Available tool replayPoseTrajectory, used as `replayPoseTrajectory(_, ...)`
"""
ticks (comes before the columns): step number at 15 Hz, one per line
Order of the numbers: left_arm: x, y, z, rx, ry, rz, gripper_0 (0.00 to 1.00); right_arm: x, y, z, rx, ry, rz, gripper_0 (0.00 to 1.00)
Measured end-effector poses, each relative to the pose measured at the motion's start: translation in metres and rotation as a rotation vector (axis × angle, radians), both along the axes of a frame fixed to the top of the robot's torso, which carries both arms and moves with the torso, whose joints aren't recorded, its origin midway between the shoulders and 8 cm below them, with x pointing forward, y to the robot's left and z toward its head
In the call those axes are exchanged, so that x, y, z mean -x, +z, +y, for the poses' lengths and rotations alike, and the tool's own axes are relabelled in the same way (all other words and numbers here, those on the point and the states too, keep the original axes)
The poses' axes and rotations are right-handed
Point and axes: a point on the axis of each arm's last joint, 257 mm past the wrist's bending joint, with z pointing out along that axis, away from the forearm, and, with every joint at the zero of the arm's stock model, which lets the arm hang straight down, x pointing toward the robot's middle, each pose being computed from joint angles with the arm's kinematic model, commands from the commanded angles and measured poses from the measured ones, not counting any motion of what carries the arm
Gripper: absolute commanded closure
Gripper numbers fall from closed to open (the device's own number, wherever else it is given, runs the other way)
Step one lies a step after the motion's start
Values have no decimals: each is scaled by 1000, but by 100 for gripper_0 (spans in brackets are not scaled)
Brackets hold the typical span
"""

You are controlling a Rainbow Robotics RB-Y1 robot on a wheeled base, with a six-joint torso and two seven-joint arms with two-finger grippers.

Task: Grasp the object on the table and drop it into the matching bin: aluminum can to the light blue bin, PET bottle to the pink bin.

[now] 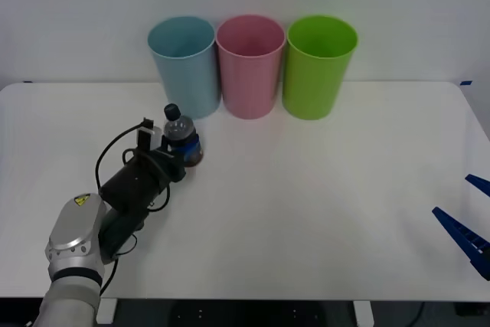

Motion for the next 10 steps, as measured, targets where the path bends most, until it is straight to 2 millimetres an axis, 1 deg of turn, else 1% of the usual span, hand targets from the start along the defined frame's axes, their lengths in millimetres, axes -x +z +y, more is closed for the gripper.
replayPoseTrajectory(5, 0, 13, 19, 9, -19, -21, 100, 0, 0, 0, 0, 0, 0, 0)
replayPoseTrajectory(8, -2, 30, 30, 34, -20, -47, 100, 0, 0, 0, 0, 0, 0, 0)
replayPoseTrajectory(10, -4, 46, 36, 55, -15, -71, 100, 0, 0, 0, 0, 0, 0, 0)
